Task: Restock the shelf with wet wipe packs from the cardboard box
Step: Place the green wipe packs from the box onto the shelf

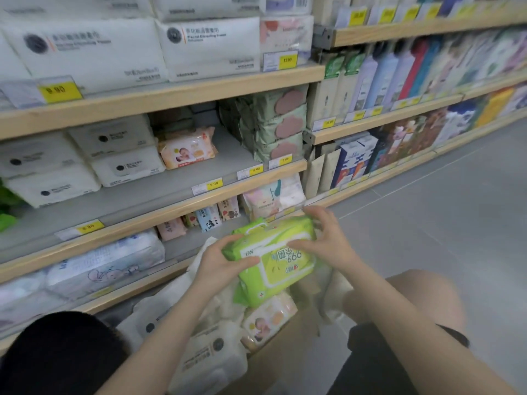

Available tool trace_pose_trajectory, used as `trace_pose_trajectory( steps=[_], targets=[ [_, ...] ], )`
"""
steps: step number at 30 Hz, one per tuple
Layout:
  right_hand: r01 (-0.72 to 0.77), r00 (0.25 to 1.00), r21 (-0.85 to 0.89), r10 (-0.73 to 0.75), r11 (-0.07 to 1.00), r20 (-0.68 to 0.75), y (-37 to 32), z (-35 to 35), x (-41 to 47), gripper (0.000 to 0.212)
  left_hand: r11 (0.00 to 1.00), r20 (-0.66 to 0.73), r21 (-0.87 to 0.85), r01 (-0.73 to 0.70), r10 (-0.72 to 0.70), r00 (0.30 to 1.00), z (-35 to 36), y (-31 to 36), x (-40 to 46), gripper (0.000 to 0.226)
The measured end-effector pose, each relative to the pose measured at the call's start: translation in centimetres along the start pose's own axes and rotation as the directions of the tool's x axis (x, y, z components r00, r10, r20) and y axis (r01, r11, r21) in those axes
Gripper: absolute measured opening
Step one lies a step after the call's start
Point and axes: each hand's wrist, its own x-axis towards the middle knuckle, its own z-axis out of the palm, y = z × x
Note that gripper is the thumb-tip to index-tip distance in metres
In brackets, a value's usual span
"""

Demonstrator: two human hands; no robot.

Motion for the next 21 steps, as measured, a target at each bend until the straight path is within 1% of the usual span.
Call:
trace_pose_trajectory(
  steps=[2,3,5,6,8,9,10,11,13,15,16,17,18,19,20,21],
  targets=[
    [-0.075,0.997,0.075,0.076,0.994,-0.017,-1.3,0.0,0.6,0.092,0.998,-0.053,-0.044,-0.033,0.031,0.998,-0.8,1.3,0.3,0.046],
    [-0.143,0.989,0.128,0.145,0.981,-0.01,-1.9,0.1,1.0,0.102,0.997,-0.086,-0.064,-0.037,0.031,0.996,-1.2,1.9,0.5,0.049],
    [-0.282,0.958,0.25,0.286,0.926,0.022,-3.2,0.6,1.6,0.118,0.995,-0.138,-0.093,-0.045,0.032,0.99,-1.8,2.8,0.8,0.066],
    [-0.345,0.937,0.316,0.347,0.884,0.052,-3.9,0.8,1.9,0.119,0.992,-0.162,-0.113,-0.061,0.042,0.986,-2.2,3.1,1.0,0.07],
    [-0.415,0.905,0.497,0.402,0.762,0.14,-5.1,1.2,2.4,0.109,0.985,-0.213,-0.137,-0.101,0.07,0.975,-2.8,4.0,1.2,0.069],
    [-0.415,0.903,0.581,0.393,0.7,0.172,-5.8,1.3,2.6,0.1,0.984,-0.223,-0.137,-0.115,0.082,0.971,-3.1,4.2,1.3,0.068],
    [-0.399,0.91,0.625,0.375,0.671,0.177,-6.1,1.4,3.0,0.091,0.984,-0.219,-0.13,-0.12,0.089,0.972,-3.5,4.3,1.5,0.068],
    [-0.373,0.92,0.622,0.361,0.688,0.152,-6.4,1.4,3.4,0.085,0.987,-0.199,-0.109,-0.118,0.094,0.976,-3.9,4.4,1.6,0.071],
    [-0.308,0.946,0.532,0.314,0.789,0.081,-7.0,1.4,4.2,0.08,0.994,-0.13,-0.049,-0.094,0.087,0.988,-4.7,4.5,2.0,0.081],
    [-0.217,0.975,0.43,0.213,0.877,0.058,-8.2,1.5,4.8,0.076,0.999,-0.034,-0.001,-0.054,0.054,0.998,-5.1,4.9,2.4,0.092],
    [-0.159,0.987,0.387,0.151,0.908,0.053,-8.8,1.6,4.9,0.073,0.999,0.007,0.022,-0.03,0.03,1.0,-5.1,5.3,2.5,0.093],
    [-0.105,0.994,0.346,0.097,0.932,0.04,-9.3,1.8,5.1,0.073,1.0,0.038,0.029,-0.011,0.009,0.999,-5.1,5.7,2.5,0.09],
    [-0.062,0.998,0.33,0.056,0.942,0.028,-9.6,1.9,5.2,0.077,1.0,0.055,-0.001,0.008,-0.008,0.998,-5.0,5.8,2.4,0.083],
    [-0.049,0.999,0.359,0.04,0.932,0.032,-9.7,2.1,5.4,0.084,0.998,0.058,-0.066,0.023,-0.019,0.998,-4.9,5.7,2.2,0.077],
    [-0.072,0.997,0.419,0.049,0.905,0.065,-9.4,2.2,5.5,0.091,0.987,0.048,-0.16,0.035,-0.028,0.998,-4.8,5.4,2.0,0.076],
    [-0.125,0.988,0.476,0.067,0.87,0.136,-9.1,2.4,5.7,0.098,0.962,0.031,-0.267,0.053,-0.047,0.998,-4.7,5.1,1.9,0.083]
  ],
)
